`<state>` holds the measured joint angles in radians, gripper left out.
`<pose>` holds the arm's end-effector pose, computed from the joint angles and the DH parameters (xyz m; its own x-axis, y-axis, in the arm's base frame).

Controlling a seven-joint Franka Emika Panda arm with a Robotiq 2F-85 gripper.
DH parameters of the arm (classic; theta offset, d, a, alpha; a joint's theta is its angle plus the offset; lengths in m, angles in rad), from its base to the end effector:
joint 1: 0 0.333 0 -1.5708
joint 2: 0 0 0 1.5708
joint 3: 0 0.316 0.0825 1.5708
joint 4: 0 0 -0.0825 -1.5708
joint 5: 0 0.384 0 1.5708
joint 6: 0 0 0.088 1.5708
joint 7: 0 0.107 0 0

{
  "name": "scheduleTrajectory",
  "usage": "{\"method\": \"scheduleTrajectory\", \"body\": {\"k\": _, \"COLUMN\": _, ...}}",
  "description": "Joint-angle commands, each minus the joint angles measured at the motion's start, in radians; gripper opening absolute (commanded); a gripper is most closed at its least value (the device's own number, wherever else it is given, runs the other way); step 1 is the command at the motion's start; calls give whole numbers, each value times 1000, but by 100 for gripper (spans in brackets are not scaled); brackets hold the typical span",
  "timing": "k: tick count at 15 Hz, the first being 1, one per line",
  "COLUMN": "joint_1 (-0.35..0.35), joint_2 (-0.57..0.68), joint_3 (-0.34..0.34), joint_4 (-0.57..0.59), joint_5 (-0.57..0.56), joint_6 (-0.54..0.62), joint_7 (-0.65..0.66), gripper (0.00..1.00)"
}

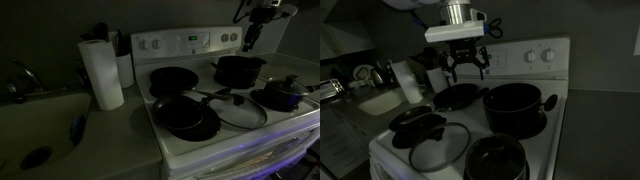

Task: Pick the lid and put it on the big pot

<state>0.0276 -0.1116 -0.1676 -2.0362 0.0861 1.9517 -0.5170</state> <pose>0.5221 -0.0703 0.4955 0.9391 0.3366 0.0696 0.3414 -0.9370 -0.0745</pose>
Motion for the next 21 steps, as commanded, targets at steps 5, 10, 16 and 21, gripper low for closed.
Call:
{"method": "scheduleTrajectory", "body": {"k": 5, "joint_1": -40, "joint_2": 361, "joint_3": 93, "joint_4": 489, "joint_5": 102, "joint_6": -223, "joint_7": -241, "gripper": 100}}
{"method": "scheduleTrajectory", "body": {"k": 10, "joint_1": -59, "joint_2": 564, "joint_3": 178, "joint_4": 772, "joint_5": 90, "joint_6": -314, "joint_7": -289, "gripper": 100}}
{"method": "scheduleTrajectory", "body": {"k": 16, "joint_1": -61, "joint_2": 555, "joint_3": 201, "joint_4": 756, "joint_5": 59, "joint_6": -282, "joint_7": -273, "gripper": 100}}
{"method": "scheduleTrajectory", "body": {"k": 21, "joint_1": -34, "joint_2": 597, "joint_3": 219, "joint_4": 765, "joint_5": 44, "joint_6": -96, "joint_7": -297, "gripper": 100}}
